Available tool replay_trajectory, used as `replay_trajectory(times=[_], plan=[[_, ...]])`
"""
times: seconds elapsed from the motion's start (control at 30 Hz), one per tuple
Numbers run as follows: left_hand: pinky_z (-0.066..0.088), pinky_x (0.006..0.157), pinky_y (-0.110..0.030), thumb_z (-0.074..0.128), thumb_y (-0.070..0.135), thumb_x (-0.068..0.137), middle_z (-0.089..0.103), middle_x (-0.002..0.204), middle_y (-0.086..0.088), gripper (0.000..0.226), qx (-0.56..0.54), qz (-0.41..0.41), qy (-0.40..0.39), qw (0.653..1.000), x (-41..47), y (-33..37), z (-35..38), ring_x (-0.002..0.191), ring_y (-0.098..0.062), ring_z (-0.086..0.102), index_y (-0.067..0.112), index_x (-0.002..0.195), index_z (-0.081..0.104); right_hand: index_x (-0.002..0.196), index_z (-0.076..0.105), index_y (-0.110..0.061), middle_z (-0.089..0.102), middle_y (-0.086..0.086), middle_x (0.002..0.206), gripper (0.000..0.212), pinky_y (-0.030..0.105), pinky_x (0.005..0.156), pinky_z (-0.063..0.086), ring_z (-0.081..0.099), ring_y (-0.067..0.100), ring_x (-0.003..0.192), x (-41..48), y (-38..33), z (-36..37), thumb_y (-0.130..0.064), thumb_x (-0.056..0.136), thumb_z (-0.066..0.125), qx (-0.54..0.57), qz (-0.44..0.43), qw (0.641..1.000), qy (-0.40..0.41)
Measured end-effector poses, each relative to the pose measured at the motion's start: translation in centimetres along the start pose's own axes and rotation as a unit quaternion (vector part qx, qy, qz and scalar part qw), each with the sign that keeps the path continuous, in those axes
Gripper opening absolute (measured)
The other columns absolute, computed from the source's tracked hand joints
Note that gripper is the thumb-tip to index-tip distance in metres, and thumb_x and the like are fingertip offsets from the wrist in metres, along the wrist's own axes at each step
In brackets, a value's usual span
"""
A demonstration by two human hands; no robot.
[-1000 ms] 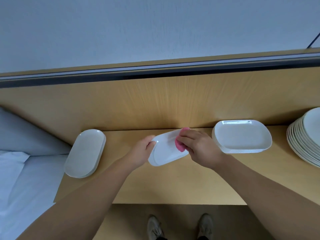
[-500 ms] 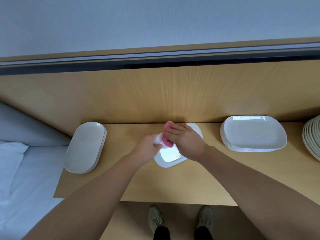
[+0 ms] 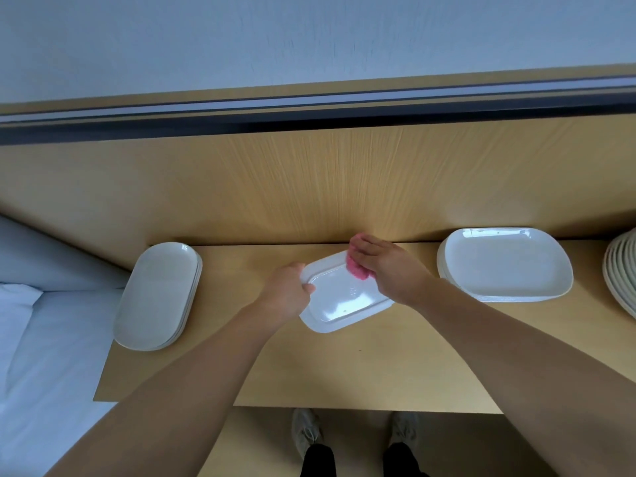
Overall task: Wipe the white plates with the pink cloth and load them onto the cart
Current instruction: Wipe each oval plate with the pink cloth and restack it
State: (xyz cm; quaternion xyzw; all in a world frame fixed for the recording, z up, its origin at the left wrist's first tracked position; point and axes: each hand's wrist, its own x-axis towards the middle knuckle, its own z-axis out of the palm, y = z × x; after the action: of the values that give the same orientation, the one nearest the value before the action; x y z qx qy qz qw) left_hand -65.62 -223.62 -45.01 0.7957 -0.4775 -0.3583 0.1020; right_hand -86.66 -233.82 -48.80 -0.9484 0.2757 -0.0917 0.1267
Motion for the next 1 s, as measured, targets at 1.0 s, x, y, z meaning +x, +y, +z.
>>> replay_trajectory(times=[1.0], plan=[[0.041, 0.056, -0.025, 0.057, 0.017, 0.090, 0.064, 0.091, -0.006, 0.013, -0.047, -0.024, -0.014, 0.999, -0.7, -1.2, 0.9, 0.073, -0.020, 0.057, 0.012, 0.100, 0.065, 0.125, 0.058, 0.007, 0.058, 0.021, 0.132, 0.077, 0.044, 0.049, 0.058, 0.058, 0.050, 0.113, -7.7, -5.5, 6.1, 0.020, 0.052, 0.075, 0.032, 0.243, 0.969, 0.037]])
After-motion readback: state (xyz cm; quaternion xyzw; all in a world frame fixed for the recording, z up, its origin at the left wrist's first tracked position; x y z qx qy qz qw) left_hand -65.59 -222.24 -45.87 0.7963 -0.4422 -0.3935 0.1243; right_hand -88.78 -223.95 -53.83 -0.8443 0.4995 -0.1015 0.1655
